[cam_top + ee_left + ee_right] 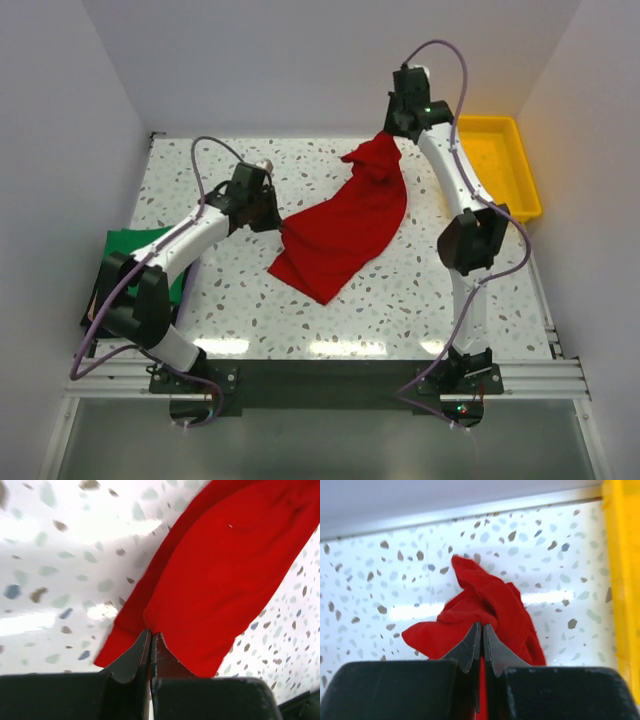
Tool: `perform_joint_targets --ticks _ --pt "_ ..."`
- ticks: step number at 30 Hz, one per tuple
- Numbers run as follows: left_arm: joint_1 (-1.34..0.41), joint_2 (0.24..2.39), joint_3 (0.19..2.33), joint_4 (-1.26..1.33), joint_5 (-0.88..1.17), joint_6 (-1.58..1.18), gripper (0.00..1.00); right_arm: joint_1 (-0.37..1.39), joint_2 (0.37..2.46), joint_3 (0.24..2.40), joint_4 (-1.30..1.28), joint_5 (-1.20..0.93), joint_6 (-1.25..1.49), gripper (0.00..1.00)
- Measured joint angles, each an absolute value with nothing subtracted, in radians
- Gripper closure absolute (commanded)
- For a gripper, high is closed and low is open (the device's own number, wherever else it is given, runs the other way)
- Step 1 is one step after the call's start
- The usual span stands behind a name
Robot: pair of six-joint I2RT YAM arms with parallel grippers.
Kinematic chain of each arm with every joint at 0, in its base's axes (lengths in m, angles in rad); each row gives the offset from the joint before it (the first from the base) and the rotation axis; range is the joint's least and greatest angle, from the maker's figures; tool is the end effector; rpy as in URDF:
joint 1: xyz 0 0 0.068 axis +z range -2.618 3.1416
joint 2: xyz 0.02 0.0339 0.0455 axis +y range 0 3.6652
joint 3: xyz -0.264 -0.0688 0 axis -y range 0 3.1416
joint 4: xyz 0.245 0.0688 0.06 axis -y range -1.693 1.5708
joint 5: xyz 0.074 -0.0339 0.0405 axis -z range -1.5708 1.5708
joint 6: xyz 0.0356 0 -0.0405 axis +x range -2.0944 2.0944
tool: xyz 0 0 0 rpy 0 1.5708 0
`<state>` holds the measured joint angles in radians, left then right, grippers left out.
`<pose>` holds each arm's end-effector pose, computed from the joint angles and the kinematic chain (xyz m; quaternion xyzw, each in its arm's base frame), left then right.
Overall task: Fold and stack the t-shirts
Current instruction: Flatten the tshirt out
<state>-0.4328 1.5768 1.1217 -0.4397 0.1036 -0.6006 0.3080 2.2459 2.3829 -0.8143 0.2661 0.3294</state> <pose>0.3039 -0.1445 0.2383 -0.0618 0.9403 -0.2061 0.2638 0.4831 0.1438 0.3446 0.0669 0.8932 0.0206 0.4441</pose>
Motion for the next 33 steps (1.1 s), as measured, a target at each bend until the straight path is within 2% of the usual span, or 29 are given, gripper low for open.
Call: perform_joint_targets --ticks 8,14,23,26,29,30,31,32,33 --pt "-0.231 1.536 1.281 -0.565 0.030 -0.530 1.00 0.170 2.058 2.343 -0.788 0.244 0.390 1.00" --pt "-0.118 1.505 1.338 -0.596 -0.014 -0.531 1.00 0.156 1.980 2.339 -0.768 0.244 0.402 1.00" --pt "-0.102 1.403 1.323 -0.617 -0.025 -0.539 1.00 0.156 1.864 2.121 -0.733 0.242 0.403 1.00" --pt "-0.102 1.367 1.304 -0.613 -0.027 -0.541 1.00 0.156 1.881 2.148 -0.715 0.216 0.402 1.00" --pt "-0.102 1.364 1.282 -0.598 -0.027 -0.552 1.00 0.155 1.981 2.267 -0.669 0.177 0.402 1.00" --pt "-0.102 1.366 1.275 -0.597 -0.027 -0.557 1.00 0.155 2.032 2.318 -0.651 0.156 0.402 0.98" --pt "-0.102 1.369 1.267 -0.595 -0.027 -0.562 1.00 0.155 2.082 2.366 -0.644 0.141 0.402 0.77" --pt "-0.102 1.374 1.261 -0.593 -0.027 -0.566 1.00 0.155 2.152 2.432 -0.636 0.118 0.410 0.63" --pt "-0.102 1.377 1.258 -0.593 -0.026 -0.567 1.00 0.155 2.217 2.489 -0.628 0.100 0.413 0.55"
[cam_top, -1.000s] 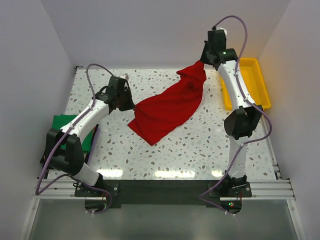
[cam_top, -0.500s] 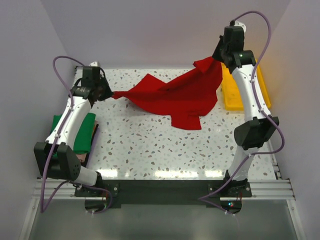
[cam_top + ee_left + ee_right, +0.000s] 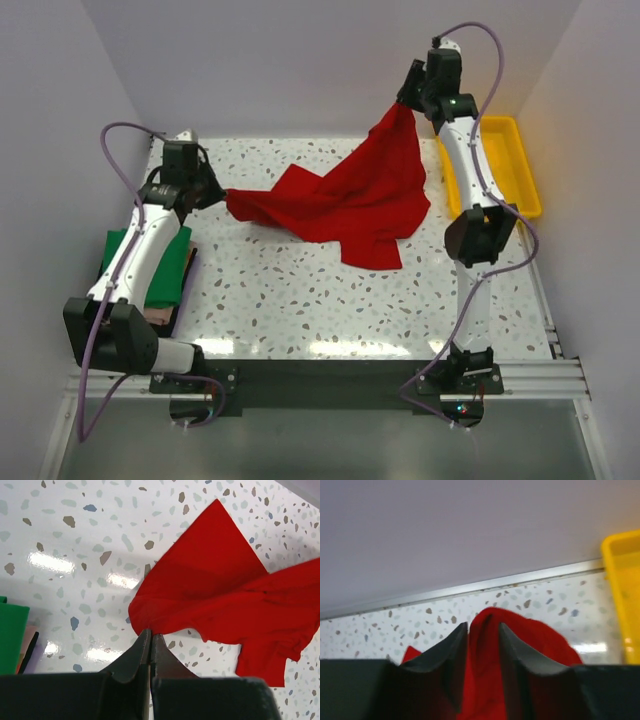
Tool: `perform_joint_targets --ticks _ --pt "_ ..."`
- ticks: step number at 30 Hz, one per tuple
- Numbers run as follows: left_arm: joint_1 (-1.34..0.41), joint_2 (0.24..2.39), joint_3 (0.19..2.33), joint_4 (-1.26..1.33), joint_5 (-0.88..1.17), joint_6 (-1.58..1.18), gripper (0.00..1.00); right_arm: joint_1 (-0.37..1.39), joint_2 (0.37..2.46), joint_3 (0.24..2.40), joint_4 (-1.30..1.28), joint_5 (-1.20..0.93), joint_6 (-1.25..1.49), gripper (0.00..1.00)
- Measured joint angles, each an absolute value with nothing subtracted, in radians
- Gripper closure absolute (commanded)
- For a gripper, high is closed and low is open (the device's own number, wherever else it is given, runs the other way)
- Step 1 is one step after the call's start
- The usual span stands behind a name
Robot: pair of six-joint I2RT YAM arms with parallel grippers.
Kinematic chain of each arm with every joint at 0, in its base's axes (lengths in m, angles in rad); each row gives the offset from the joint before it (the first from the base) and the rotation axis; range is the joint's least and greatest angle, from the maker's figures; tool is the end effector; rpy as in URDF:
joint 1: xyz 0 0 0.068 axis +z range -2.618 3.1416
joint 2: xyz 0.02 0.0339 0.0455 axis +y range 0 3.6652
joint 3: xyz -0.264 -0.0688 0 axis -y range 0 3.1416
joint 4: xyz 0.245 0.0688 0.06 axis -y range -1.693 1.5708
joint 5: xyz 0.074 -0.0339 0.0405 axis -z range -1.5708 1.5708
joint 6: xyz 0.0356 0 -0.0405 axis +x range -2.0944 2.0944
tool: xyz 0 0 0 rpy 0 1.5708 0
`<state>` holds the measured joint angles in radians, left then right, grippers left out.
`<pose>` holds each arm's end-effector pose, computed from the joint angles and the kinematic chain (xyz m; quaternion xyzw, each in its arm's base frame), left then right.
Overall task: Fold and stack the t-shirts
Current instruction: Flatten the tshirt out
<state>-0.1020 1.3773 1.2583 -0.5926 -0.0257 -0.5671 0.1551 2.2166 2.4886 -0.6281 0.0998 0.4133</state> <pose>0.3011 -0.0299 0.3315 -0.2147 0.8834 -0.1257 0.3972 0.4958 0.0739 0.4098 0.1338 0.8097 0.1205 0.5586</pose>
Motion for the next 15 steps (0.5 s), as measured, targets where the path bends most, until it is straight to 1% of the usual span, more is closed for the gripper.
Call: perform_joint_targets --ticks 1,2,4,7,10,12,14,15 --pt "-0.102 1.381 1.253 -0.590 -0.025 -0.568 1.00 0.155 2.275 2.527 -0.628 0.082 0.412 0.38" --pt "-0.102 1.382 1.245 -0.587 -0.025 -0.568 1.00 0.155 2.309 2.535 -0.629 0.072 0.414 0.31" --pt "-0.102 1.382 1.235 -0.585 -0.022 -0.569 1.00 0.155 2.335 2.471 -0.638 0.056 0.414 0.22" --pt "-0.102 1.382 1.213 -0.575 -0.019 -0.568 1.00 0.155 2.289 2.292 -0.642 0.057 0.408 0.22" --pt "-0.101 1.380 1.184 -0.558 -0.008 -0.568 1.00 0.155 2.166 2.074 -0.651 0.068 0.410 0.30" --pt "-0.100 1.377 1.161 -0.545 0.003 -0.568 1.00 0.155 2.017 1.879 -0.616 0.080 0.419 0.37" --pt "-0.101 1.369 1.139 -0.535 0.015 -0.568 1.00 0.155 1.835 1.673 -0.595 0.089 0.434 0.39" --pt "-0.100 1.362 1.129 -0.532 0.019 -0.568 1.00 0.155 1.739 1.575 -0.562 0.088 0.443 0.42"
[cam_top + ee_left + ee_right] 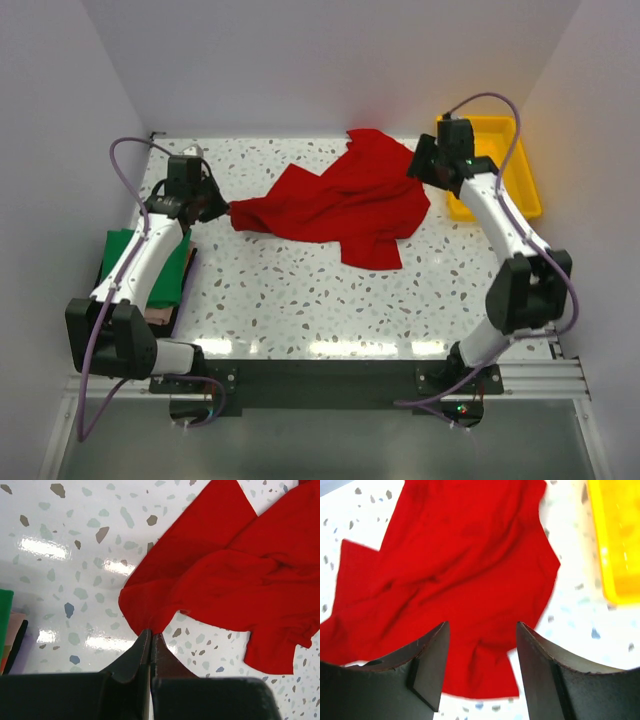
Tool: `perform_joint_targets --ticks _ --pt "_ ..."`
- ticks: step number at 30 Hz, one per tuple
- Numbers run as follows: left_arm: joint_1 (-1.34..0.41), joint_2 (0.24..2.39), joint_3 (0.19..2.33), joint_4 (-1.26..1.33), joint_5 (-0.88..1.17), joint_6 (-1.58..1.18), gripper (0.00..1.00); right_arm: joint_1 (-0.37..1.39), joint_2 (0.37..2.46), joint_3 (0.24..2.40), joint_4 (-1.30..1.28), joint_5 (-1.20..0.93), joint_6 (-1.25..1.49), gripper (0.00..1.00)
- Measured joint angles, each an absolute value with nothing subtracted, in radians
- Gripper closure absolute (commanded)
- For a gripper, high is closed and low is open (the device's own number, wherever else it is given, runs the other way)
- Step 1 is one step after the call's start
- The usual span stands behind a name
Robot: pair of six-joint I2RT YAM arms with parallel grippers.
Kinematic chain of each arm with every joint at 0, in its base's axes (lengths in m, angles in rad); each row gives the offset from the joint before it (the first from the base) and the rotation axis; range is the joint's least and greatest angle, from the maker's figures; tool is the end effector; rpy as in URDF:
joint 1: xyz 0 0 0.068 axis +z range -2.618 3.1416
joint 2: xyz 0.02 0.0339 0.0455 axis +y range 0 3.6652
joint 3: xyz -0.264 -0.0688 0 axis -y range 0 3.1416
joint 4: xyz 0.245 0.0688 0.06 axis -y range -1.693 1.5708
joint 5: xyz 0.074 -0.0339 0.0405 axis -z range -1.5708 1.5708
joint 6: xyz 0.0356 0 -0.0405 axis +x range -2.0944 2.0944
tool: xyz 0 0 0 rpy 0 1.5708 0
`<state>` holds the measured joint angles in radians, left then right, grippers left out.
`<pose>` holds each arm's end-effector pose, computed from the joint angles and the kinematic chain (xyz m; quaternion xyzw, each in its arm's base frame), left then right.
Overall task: Fold and stack the t-shirts
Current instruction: Flatten the tshirt out
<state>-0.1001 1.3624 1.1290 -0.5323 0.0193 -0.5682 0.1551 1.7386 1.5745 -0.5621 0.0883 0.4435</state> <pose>0.2951 -0.0303 0.2975 -0.2097 0.8958 -0.1369 0.3672 0.3932 0.0583 0.3203 0.1489 0.8992 0.0823 0.4031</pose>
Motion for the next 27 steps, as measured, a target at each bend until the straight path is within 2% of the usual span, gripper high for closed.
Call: perform_joint_targets --ticks 4,7,14,27 --pt "-0.100 1.340 1.114 -0.529 0.033 -0.568 1.00 0.155 1.462 1.287 -0.470 0.085 0.490 0.49" --pt "-0.100 1.326 1.114 -0.515 0.044 -0.568 1.00 0.154 1.393 1.132 -0.395 0.059 0.538 0.52" --pt "-0.100 1.320 1.114 -0.495 0.061 -0.568 1.00 0.154 1.513 0.947 -0.310 -0.023 0.631 0.54" --pt "-0.100 1.320 1.114 -0.490 0.066 -0.567 1.00 0.157 1.644 0.936 -0.157 -0.099 0.715 0.53"
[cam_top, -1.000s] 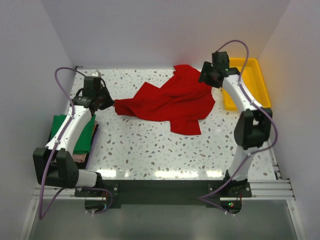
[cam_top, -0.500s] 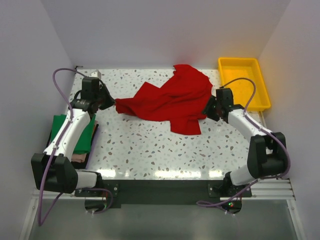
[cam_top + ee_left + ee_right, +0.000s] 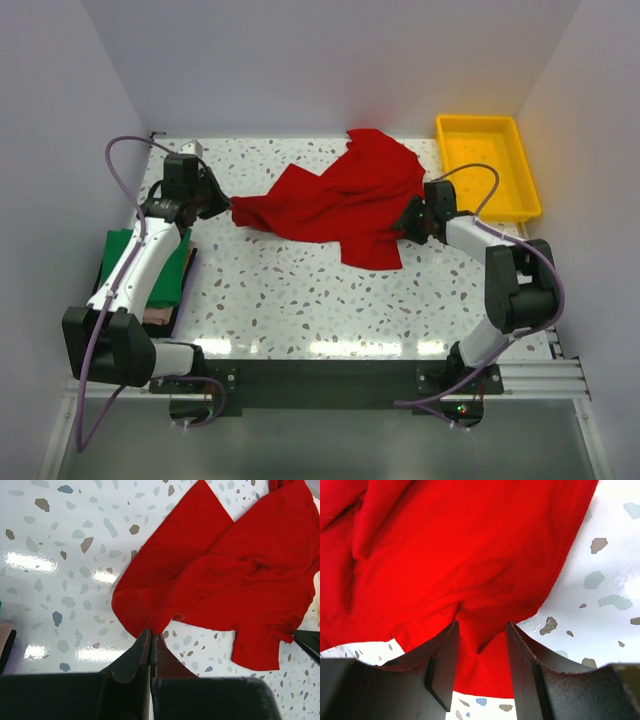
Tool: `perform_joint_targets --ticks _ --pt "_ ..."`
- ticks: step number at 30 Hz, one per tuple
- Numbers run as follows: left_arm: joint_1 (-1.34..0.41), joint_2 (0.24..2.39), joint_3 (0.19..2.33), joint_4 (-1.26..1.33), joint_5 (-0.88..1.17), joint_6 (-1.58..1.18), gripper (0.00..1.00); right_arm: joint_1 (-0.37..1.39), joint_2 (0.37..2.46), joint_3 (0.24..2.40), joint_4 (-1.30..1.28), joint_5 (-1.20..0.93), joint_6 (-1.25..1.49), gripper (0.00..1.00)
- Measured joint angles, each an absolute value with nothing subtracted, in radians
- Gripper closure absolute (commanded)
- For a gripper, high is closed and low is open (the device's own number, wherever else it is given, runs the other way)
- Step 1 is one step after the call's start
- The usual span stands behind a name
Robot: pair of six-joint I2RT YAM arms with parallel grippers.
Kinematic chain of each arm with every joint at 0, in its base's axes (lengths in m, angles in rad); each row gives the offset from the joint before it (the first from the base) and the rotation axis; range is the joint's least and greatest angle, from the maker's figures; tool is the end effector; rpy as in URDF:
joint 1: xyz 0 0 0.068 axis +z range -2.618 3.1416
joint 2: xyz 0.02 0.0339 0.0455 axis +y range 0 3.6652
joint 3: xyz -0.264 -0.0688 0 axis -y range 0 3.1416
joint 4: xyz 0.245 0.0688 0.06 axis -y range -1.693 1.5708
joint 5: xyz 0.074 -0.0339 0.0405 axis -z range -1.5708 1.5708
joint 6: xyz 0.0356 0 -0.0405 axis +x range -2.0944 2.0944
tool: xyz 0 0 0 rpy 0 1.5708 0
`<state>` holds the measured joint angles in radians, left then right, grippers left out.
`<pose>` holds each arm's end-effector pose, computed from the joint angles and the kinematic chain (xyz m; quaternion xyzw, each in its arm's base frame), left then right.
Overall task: Fold and stack the t-shirts
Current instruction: Flatten the tshirt out
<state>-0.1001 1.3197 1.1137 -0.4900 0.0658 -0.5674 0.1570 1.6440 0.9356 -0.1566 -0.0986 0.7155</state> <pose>0.2889 -0.0314 0.3076 -0.1961 0.8840 -0.1668 0.3902 0.3307 0.0559 0.1797 0.2420 0.9056 0.1878 0.2933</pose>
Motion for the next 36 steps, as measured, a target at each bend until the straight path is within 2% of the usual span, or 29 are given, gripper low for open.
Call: perform_joint_targets --ticks 19,28,30,33,34,36 --pt "-0.100 1.320 1.084 -0.484 0.075 -0.567 1.00 0.159 1.611 0.858 -0.147 -0.088 0.729 0.52" --pt "-0.100 1.320 1.081 -0.481 0.075 -0.567 1.00 0.160 1.658 0.858 -0.091 -0.097 0.775 0.53" --pt "-0.100 1.320 1.081 -0.480 0.075 -0.567 1.00 0.162 1.673 0.858 -0.081 -0.098 0.785 0.55" --pt "-0.100 1.320 1.081 -0.479 0.075 -0.567 1.00 0.162 1.686 0.858 -0.059 -0.099 0.799 0.65" --pt "-0.100 1.320 1.081 -0.479 0.075 -0.567 1.00 0.162 1.690 0.858 -0.055 -0.100 0.803 0.74" --pt "-0.100 1.320 1.081 -0.479 0.075 -0.567 1.00 0.162 1.695 0.858 -0.049 -0.099 0.807 0.84"
